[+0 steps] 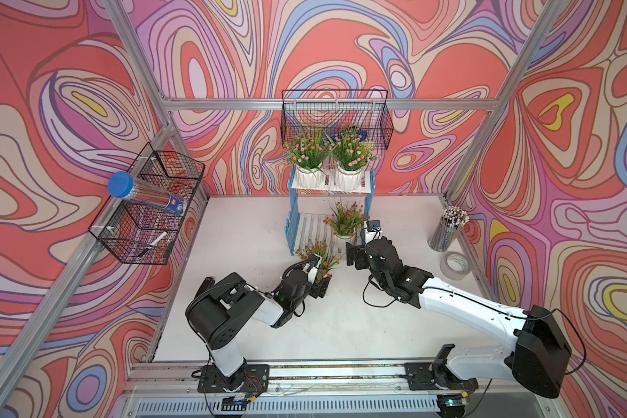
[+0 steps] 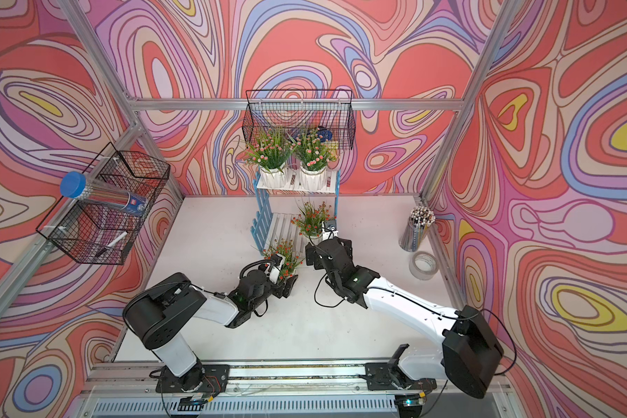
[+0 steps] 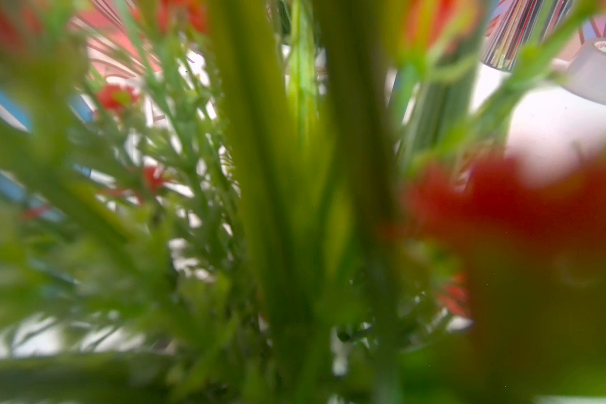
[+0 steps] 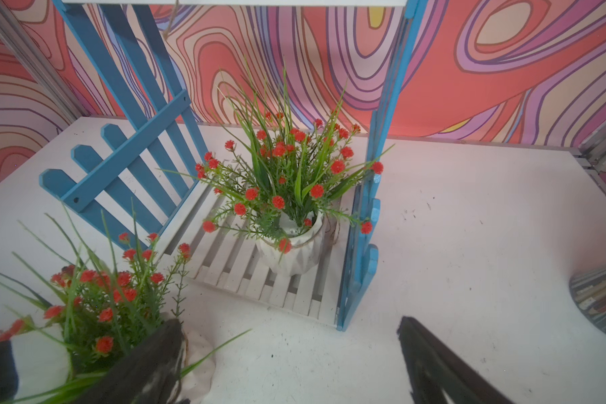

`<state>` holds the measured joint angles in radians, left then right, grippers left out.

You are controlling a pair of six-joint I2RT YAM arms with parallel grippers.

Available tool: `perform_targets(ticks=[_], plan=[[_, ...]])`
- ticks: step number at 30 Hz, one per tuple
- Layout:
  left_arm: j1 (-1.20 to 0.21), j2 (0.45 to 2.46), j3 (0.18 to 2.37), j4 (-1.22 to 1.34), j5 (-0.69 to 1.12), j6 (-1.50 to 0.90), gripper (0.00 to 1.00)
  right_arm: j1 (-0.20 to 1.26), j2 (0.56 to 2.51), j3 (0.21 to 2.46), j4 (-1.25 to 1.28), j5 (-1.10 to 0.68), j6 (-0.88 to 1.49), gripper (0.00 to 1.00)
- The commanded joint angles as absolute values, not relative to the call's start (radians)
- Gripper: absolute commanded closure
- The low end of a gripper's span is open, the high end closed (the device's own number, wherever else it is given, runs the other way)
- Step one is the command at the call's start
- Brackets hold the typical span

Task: Place the baby's breath potted plants on the rack by color
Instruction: Pick up the baby's breath potted plant from the center of the board, then place the baby's breath potted plant on the rack.

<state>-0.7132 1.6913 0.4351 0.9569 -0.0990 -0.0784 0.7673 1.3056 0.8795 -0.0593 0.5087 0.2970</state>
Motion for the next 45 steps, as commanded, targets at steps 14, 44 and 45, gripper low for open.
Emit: perform_targets(ticks=[14,44,45], plan=[[-0.708,1.416,0.653,0.521,-0.184,-0.119,0.33,0.772,1.227,0.839,-0.072,0.526,0.308,0.02],[-0.553,1.930,1.194,0.424,-0.230,-0.148,0.31,0.772,1.072,0.847,-0.189,0.528,0.257,0.02],[-0.549,1.940,1.203,0.422,-0.226,-0.154,0.31,0.772,1.075,0.846,-0.189,0.529,0.255,0.02]])
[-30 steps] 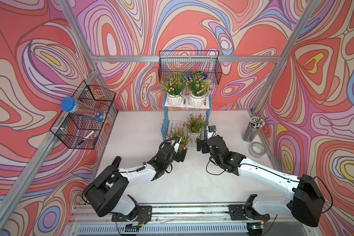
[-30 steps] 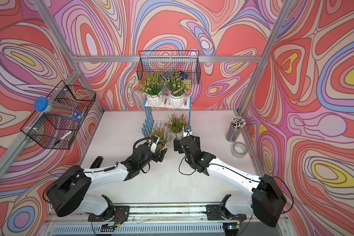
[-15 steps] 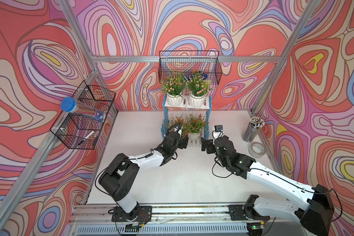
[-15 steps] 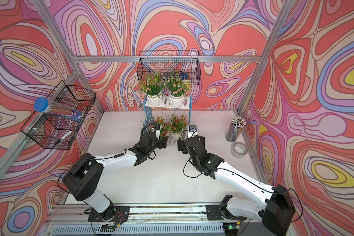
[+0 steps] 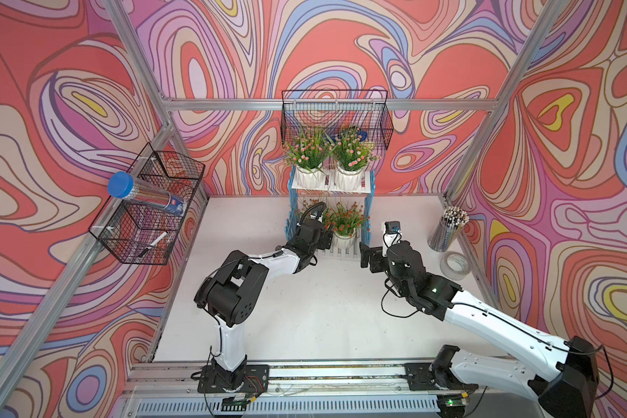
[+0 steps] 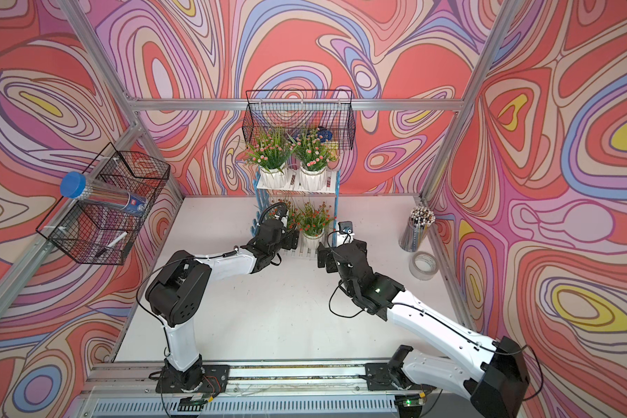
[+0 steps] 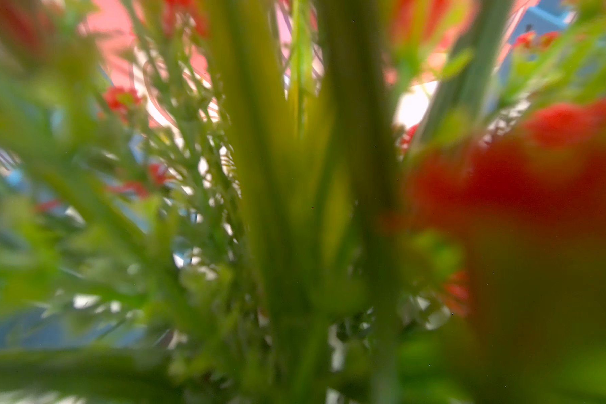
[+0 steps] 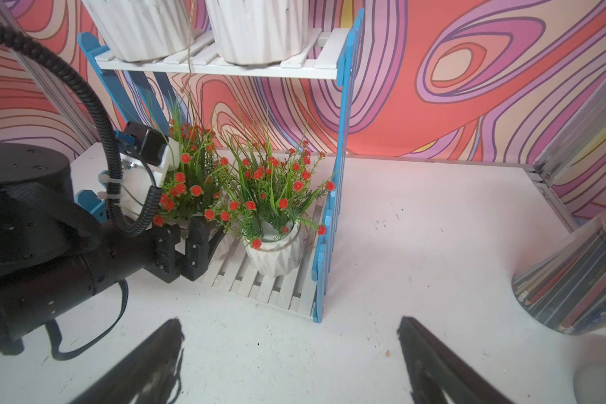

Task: Place the baby's breath potted plants on the rack by color
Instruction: Place the baby's breath potted plant on the rack.

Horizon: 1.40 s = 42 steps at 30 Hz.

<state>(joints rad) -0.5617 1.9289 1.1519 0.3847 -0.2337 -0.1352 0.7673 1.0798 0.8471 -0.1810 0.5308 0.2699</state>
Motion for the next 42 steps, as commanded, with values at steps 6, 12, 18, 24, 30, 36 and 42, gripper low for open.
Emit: perform_targets(ticks=[6,12,18,24,30,36,42], plan=[[-0.540,1.989,1.250,0.392,-0.193,-0.160,0.30,0.772,1.086,0.842,-0.180,0.528,0.249,0.02],[-0.539,2.009,1.265,0.387,-0.187,-0.156,0.18,0.773,1.086,0.835,-0.176,0.526,0.254,0.02],[-0.539,1.984,1.228,0.380,-0.191,-0.193,0.00,0.773,1.068,0.811,-0.150,0.496,0.255,0.02],[-0.540,1.942,1.183,0.359,-0.180,-0.206,0.00,0.772,1.065,0.805,-0.153,0.492,0.265,0.02],[-0.540,1.851,1.128,0.308,-0.148,-0.240,0.00,0.772,1.047,0.800,-0.153,0.491,0.271,0.02],[-0.555,1.713,1.051,0.239,-0.146,-0.273,0.00,0.773,1.046,0.822,-0.189,0.484,0.278,0.02],[-0.571,1.568,1.029,-0.001,-0.102,-0.337,0.00,0.773,1.065,0.860,-0.257,0.459,0.286,0.02]])
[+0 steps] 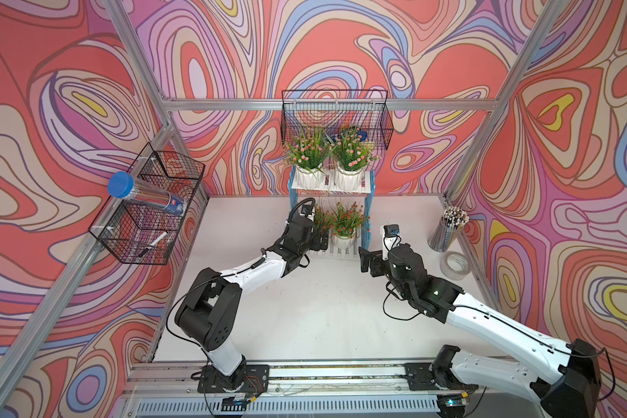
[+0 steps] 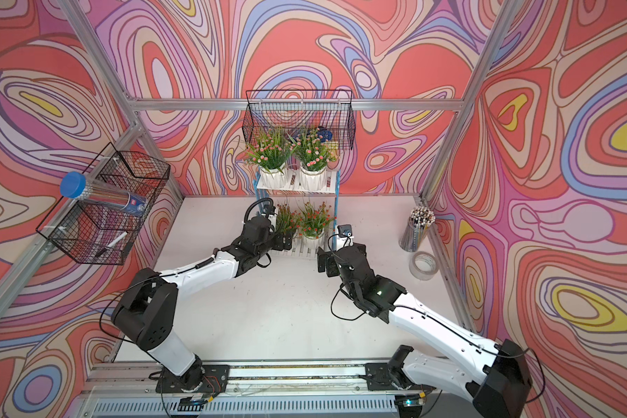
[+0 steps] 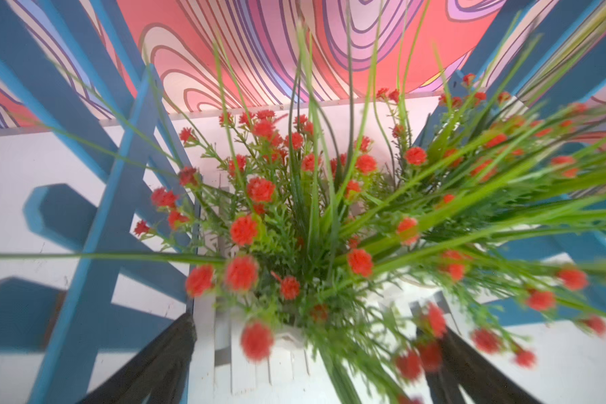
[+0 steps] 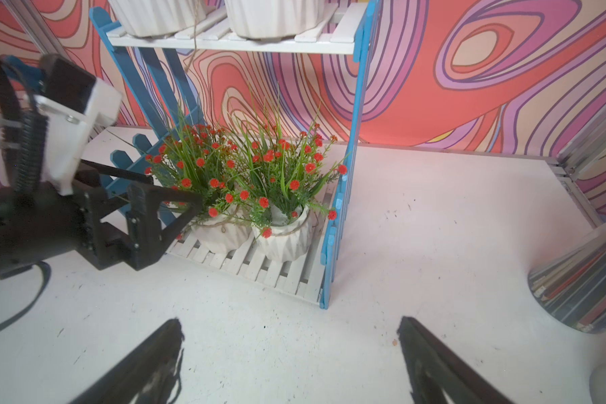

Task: Place the baby's breath potted plants on the rack by color
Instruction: Place the baby's breath potted plant on the rack, then reset both arms

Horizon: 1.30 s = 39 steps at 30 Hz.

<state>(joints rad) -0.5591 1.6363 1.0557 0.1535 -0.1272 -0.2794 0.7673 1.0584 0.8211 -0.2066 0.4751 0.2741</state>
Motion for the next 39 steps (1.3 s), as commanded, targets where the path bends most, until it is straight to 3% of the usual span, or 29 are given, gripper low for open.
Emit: perform_targets(ticks=[1,6,12,18,22,25,28,31,34,39], plan=[[-0.576,1.540,1.010,-0.026,-0.099,-0.348,0.00,0.773,1.065,0.866,-0.271,0.452,0.291,0.02],[-0.586,1.311,0.881,-0.159,-0.102,-0.394,0.00,0.773,1.042,0.870,-0.327,0.438,0.305,0.02],[-0.585,1.081,0.875,-0.442,-0.134,-0.377,0.00,0.771,1.046,0.835,-0.335,0.465,0.316,0.02],[-0.506,1.076,0.976,-0.611,-0.229,-0.291,0.01,0.686,1.014,0.712,-0.045,0.434,0.191,0.02],[-0.414,1.071,0.878,-0.433,-0.326,-0.245,0.00,0.461,1.071,0.708,0.063,0.256,0.179,0.02],[-0.317,1.045,0.667,-0.103,-0.340,-0.144,0.00,0.318,1.148,0.719,0.068,0.151,0.210,0.02],[-0.293,1.082,0.535,0.134,-0.362,0.021,0.00,0.295,1.149,0.658,0.124,0.268,0.121,0.02],[-0.189,1.173,0.474,0.211,-0.273,-0.017,0.00,0.271,1.136,0.515,0.326,0.339,0.044,0.02],[-0.152,1.220,0.358,0.479,-0.262,-0.018,0.00,0.199,1.170,0.433,0.440,0.321,0.034,0.02],[-0.144,1.247,0.312,0.667,-0.286,0.082,0.00,0.045,1.315,0.338,0.715,0.210,0.096,0.02]])
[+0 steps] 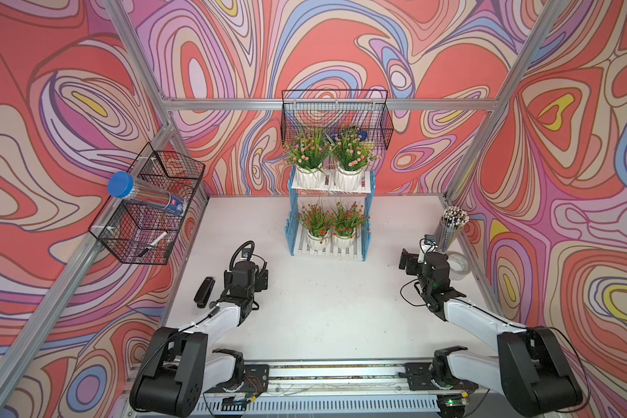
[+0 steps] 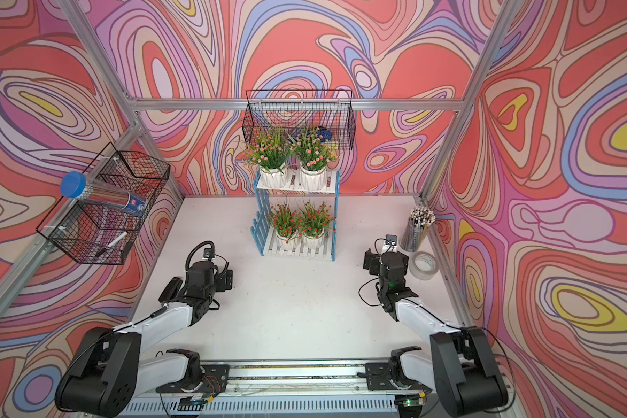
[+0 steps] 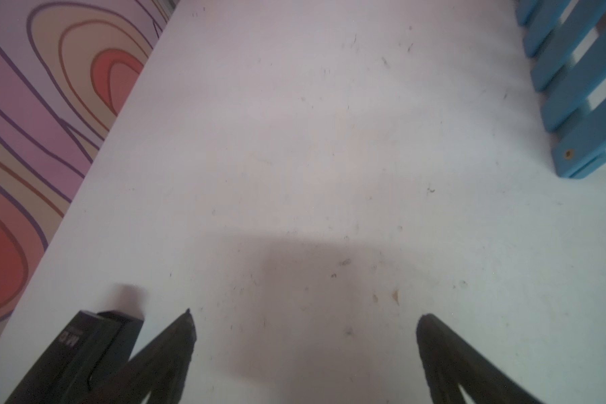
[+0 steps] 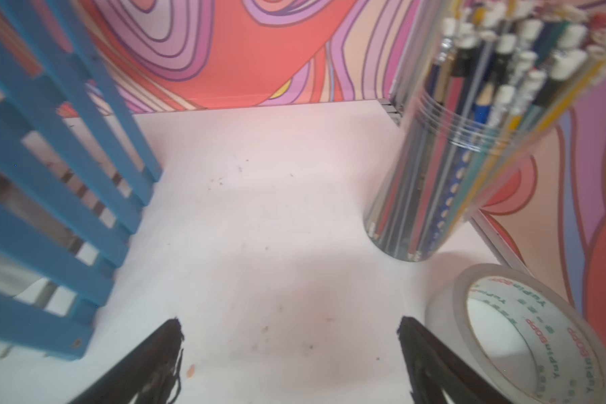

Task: Place the baby's breath potted plants on the rack by color
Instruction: Reset both arms

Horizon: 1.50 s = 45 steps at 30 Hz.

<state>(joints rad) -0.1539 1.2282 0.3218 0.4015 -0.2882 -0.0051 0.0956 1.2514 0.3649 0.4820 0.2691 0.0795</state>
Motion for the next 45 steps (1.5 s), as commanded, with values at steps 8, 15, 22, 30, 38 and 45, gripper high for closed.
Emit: perform_targets(ticks=[8,15,22,30,38,45], plan=[[-0.066,1.532,0.262,1.104,-0.090,0.038,0.00,0.002,1.614,0.405,0.984,0.085,0.048,0.02],[-0.052,1.527,0.380,0.855,-0.115,0.004,0.00,0.000,1.693,0.430,1.002,0.040,0.028,0.02],[-0.057,1.535,0.358,0.914,-0.077,0.033,0.00,0.000,1.706,0.479,0.932,0.049,0.031,0.02],[-0.056,1.544,0.371,0.903,-0.090,0.023,0.00,0.000,1.704,0.475,0.936,0.045,0.027,0.02],[-0.037,1.540,0.373,0.897,-0.065,0.011,0.00,0.000,1.704,0.474,0.936,0.045,0.027,0.02],[-0.037,1.540,0.373,0.895,-0.064,0.012,0.00,0.000,1.704,0.475,0.936,0.045,0.027,0.02]])
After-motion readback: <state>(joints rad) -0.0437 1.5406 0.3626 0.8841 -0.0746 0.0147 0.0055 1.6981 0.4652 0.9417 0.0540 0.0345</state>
